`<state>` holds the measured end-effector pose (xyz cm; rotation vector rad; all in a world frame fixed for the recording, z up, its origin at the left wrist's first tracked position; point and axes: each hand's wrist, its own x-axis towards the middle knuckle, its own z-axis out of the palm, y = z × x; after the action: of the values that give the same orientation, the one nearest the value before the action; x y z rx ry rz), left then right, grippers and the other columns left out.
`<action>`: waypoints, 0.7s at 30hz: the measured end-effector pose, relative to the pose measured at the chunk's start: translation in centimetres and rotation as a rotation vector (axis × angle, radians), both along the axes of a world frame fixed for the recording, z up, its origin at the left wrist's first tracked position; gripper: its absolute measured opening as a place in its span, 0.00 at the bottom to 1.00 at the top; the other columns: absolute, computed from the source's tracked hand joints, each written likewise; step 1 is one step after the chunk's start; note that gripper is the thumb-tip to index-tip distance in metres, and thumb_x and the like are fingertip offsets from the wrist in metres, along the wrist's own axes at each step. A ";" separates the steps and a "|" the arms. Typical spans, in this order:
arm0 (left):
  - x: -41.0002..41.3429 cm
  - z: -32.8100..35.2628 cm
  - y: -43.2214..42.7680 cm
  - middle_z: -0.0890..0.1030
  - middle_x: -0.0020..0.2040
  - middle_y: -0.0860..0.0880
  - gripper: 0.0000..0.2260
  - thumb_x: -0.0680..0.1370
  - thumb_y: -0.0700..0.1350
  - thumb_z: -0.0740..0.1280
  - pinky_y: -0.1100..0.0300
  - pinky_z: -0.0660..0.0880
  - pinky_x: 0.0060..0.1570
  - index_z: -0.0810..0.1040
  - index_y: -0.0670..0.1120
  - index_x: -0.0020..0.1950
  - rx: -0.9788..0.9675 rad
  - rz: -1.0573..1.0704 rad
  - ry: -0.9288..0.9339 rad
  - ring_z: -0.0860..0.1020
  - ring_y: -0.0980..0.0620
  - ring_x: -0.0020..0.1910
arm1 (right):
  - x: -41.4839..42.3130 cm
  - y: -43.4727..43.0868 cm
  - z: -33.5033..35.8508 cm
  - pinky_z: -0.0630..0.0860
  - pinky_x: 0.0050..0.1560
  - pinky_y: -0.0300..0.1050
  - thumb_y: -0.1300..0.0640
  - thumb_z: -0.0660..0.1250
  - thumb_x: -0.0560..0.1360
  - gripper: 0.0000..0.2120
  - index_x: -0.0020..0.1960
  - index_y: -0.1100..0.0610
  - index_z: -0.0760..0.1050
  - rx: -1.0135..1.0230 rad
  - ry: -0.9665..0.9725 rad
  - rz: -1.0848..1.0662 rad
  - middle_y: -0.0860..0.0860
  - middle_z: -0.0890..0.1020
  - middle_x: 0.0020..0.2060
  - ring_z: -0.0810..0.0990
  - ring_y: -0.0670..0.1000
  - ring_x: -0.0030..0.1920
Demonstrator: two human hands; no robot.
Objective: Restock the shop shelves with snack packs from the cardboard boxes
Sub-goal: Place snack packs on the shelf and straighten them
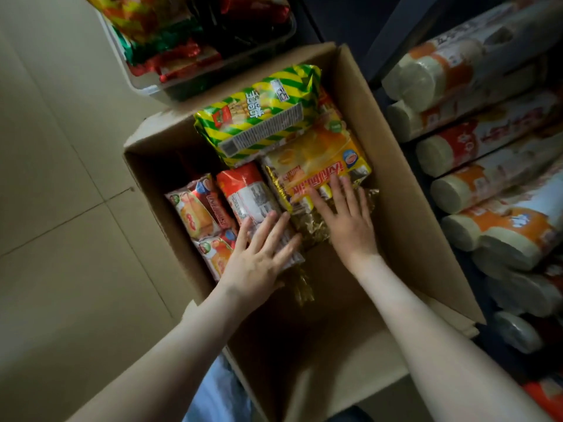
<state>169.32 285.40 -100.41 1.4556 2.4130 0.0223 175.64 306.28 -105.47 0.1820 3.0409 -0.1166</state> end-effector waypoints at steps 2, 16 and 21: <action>1.5 -0.6 0.0 0.59 0.75 0.39 0.46 0.56 0.51 0.82 0.37 0.45 0.71 0.71 0.45 0.71 0.015 0.017 -0.001 0.55 0.42 0.75 | 0.4 0.1 0.5 0.57 0.72 0.63 0.72 0.66 0.69 0.39 0.76 0.54 0.57 -0.037 0.138 0.002 0.61 0.63 0.74 0.59 0.61 0.75; -0.8 20.6 3.4 0.55 0.75 0.38 0.55 0.60 0.47 0.80 0.31 0.59 0.68 0.46 0.48 0.76 0.350 0.399 -0.190 0.57 0.36 0.75 | -1.0 -1.3 31.2 0.75 0.55 0.53 0.63 0.57 0.82 0.13 0.57 0.63 0.80 -0.211 0.479 -0.068 0.57 0.83 0.49 0.81 0.57 0.53; -3.3 32.8 3.0 0.71 0.67 0.36 0.49 0.60 0.44 0.83 0.34 0.63 0.68 0.56 0.47 0.73 0.487 0.291 -0.373 0.65 0.38 0.71 | 0.5 -3.2 45.1 0.76 0.53 0.56 0.70 0.65 0.74 0.12 0.55 0.62 0.81 -0.379 0.439 -0.094 0.56 0.83 0.49 0.79 0.55 0.54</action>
<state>166.05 288.39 -67.62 1.1199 2.3638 0.9186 176.12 303.11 -60.32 0.3036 3.3508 -0.8347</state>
